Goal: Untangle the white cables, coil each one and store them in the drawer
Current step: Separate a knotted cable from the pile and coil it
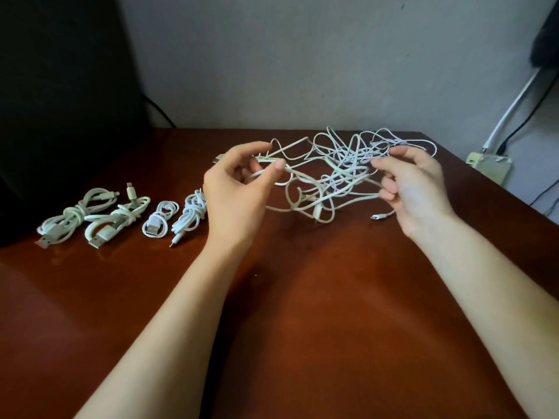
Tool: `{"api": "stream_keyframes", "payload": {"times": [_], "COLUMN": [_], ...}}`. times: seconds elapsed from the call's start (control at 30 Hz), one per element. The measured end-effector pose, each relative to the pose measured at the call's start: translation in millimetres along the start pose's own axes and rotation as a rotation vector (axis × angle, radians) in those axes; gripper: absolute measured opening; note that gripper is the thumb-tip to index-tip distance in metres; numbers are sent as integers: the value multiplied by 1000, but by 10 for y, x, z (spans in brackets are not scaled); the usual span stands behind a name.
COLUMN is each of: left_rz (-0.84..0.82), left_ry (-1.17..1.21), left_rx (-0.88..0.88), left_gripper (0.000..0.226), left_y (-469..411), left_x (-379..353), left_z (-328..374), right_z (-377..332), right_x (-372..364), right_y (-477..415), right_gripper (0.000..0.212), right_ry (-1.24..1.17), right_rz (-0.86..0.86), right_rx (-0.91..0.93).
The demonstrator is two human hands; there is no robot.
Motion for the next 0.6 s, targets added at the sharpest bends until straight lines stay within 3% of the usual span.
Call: {"api": "stream_keyframes", "payload": {"times": [0.1,0.2,0.27,0.33,0.4,0.6], "left_rz": [4,-9,-23,-2,52,254], "left_ry": [143,215,241,257,275,534], "left_rx": [48,84,80,90,124,230], "left_gripper": [15,14,12,11,12,16], "left_y": [-30,-41,-48,-53,-59,-135], "left_x": [32,32,26,31,53,186], "left_z": [-24,-55,-54,-47,-60,-121], "right_z": [-148,-253,-249,-165,-77,-133], "right_x": [2,-118,-229,-330,-378,-302], "right_y": [47,221,362,434,418,382], "right_gripper": [22,15,3,16,22,30], "right_ry": [211,280,540,866,1007,946], "right_rz": [41,-82,-184,-235,-258,-106], "right_rx": [281,606,870,1105,1133,1069]}}
Point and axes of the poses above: each hand's wrist, its own y-axis away from the middle knuckle, its own x-axis out of the back of the hand, z = x × y, the point moved 4 cm from there along -y, towards the middle knuckle, and after that the axes turned 2 degrees about y, right-handed, at the moved point
